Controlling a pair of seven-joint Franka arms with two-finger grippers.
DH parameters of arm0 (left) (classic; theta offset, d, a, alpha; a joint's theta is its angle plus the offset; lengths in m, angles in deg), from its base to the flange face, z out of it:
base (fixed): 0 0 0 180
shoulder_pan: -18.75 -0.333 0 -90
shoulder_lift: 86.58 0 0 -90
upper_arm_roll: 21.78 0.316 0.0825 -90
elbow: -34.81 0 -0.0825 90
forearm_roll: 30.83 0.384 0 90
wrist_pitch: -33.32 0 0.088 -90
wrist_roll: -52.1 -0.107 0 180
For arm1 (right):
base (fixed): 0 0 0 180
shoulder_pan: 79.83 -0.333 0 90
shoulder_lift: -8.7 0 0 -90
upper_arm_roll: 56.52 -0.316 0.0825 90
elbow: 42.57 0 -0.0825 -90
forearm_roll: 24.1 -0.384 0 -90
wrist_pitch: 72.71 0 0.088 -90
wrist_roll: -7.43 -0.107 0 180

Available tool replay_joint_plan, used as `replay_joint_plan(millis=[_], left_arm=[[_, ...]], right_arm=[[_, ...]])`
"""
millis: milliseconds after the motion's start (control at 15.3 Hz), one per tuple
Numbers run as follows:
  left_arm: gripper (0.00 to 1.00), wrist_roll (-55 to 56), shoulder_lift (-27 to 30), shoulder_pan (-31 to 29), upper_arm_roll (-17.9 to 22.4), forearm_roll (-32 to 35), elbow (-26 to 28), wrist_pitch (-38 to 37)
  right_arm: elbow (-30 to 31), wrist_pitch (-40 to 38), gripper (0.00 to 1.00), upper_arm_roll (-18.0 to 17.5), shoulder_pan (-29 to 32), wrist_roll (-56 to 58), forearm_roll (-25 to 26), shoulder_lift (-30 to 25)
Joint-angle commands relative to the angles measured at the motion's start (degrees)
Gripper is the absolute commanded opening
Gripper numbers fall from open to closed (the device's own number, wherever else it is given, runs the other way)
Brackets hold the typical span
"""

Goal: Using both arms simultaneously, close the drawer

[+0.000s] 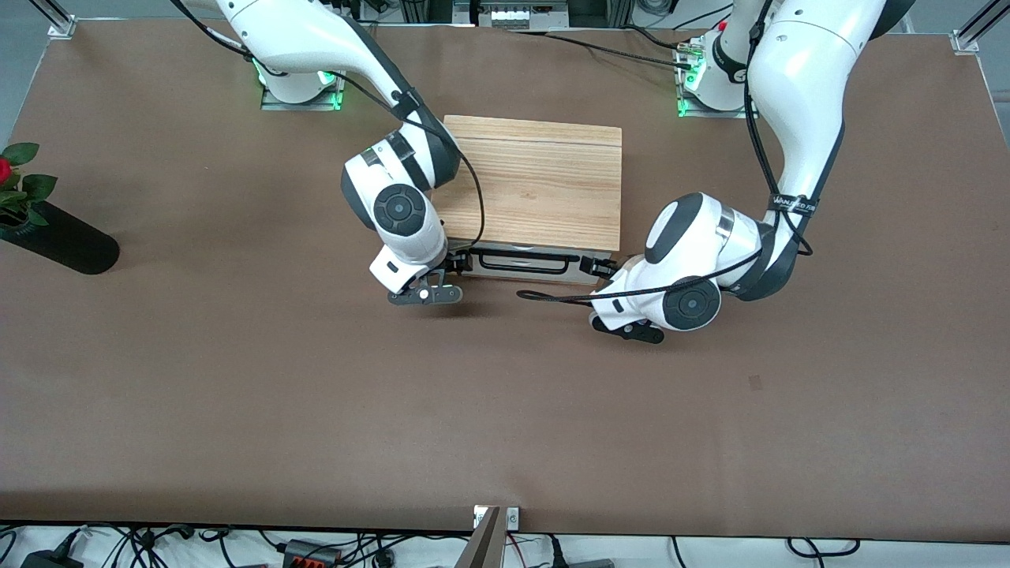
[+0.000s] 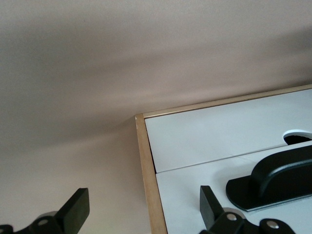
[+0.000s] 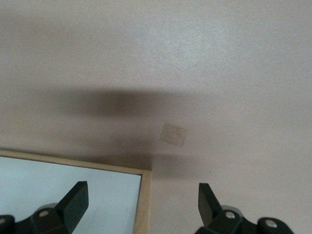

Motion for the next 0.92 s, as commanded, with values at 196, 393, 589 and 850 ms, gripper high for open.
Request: replay_joint_plan(millis=[196,393,589,850], left_arm=[[1.00,0.23,-0.98,-0.51,0.13,-3.30,-1.20,-0.58],[1.00,0.32,-0.54,-0.86,0.57,-2.95,-4.18,1.63],[1.00,0.32,-0.10,-2.96,0.57,-2.60,-6.92,1.19],[1.00,-0.12,2.71,-5.33,0.66,-2.25,-6.92,0.84]], right_arm=[[0.74,-1.46,1.00,-0.07,-1.96,-0.71,-0.61,-1.07],[0.13,-1.46,1.00,0.11,-1.43,0.26,-0.61,-2.11],[-1.10,-1.55,1.00,0.63,0.32,0.26,-0.61,-5.71],[-2.59,-9.16,1.00,0.63,7.86,1.75,-0.08,-12.48]])
